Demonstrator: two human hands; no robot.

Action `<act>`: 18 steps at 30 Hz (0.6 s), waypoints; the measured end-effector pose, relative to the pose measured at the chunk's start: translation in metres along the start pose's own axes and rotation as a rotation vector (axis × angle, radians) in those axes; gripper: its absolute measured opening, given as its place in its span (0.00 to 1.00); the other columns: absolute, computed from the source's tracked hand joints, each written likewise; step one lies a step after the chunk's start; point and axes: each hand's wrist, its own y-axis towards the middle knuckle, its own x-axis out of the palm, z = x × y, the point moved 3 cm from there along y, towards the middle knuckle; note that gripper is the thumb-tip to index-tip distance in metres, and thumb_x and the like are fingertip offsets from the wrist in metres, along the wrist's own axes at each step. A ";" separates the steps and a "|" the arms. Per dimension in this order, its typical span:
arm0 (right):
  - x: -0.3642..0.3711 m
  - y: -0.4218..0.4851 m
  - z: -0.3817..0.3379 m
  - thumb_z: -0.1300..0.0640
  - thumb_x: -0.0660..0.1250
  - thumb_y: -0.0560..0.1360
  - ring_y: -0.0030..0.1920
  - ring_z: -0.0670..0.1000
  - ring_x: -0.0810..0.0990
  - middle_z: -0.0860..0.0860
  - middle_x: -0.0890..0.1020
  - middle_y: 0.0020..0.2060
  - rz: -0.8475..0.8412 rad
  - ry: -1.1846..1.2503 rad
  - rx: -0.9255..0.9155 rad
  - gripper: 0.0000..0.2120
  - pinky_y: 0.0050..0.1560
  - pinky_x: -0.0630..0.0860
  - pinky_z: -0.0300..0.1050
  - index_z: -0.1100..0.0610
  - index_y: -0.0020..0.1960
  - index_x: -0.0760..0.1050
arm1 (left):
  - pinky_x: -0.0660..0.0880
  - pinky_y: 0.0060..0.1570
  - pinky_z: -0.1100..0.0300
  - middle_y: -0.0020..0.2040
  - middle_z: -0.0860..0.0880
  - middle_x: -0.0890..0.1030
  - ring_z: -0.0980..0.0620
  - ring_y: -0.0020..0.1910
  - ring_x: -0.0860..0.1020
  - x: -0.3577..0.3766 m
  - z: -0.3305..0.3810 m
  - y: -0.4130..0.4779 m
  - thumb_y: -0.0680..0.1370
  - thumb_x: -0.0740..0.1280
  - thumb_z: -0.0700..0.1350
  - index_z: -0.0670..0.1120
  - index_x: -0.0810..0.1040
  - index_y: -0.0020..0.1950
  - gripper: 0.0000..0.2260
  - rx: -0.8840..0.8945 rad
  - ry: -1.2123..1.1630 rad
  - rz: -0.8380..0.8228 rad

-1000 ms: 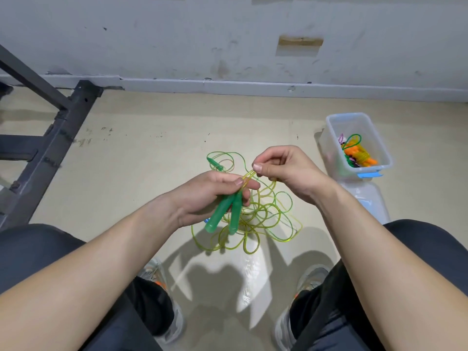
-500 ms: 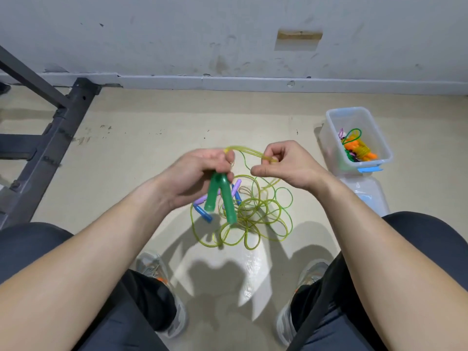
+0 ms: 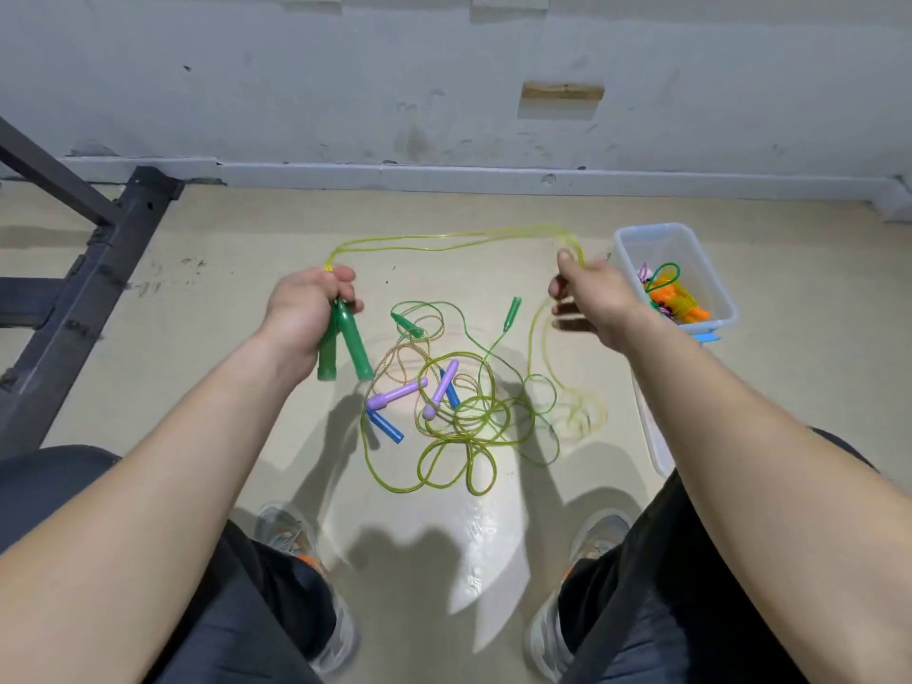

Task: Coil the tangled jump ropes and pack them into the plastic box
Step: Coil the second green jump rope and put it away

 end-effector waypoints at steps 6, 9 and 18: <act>-0.016 0.009 -0.038 0.54 0.64 0.82 0.30 0.48 0.73 0.50 0.76 0.35 0.091 0.054 -0.206 0.12 0.36 0.77 0.43 0.56 0.41 0.76 | 0.76 0.45 0.60 0.35 0.47 0.74 0.47 0.35 0.77 0.014 -0.011 -0.008 0.86 0.52 0.36 0.42 0.77 0.45 0.16 -0.026 0.227 -0.111; -0.030 0.020 -0.032 0.52 0.67 0.78 0.31 0.49 0.75 0.52 0.79 0.34 0.221 -0.021 -0.230 0.12 0.41 0.78 0.49 0.55 0.38 0.78 | 0.75 0.44 0.61 0.36 0.46 0.75 0.47 0.36 0.78 0.015 -0.012 -0.008 0.86 0.52 0.37 0.43 0.77 0.46 0.16 -0.027 0.250 -0.113; -0.037 0.032 -0.006 0.72 0.63 0.74 0.54 0.56 0.80 0.56 0.77 0.62 0.036 -0.328 -0.129 0.30 0.52 0.79 0.55 0.54 0.73 0.70 | 0.79 0.39 0.63 0.37 0.46 0.80 0.47 0.39 0.81 0.027 -0.018 -0.013 0.85 0.54 0.36 0.40 0.80 0.50 0.14 -0.162 0.170 -0.188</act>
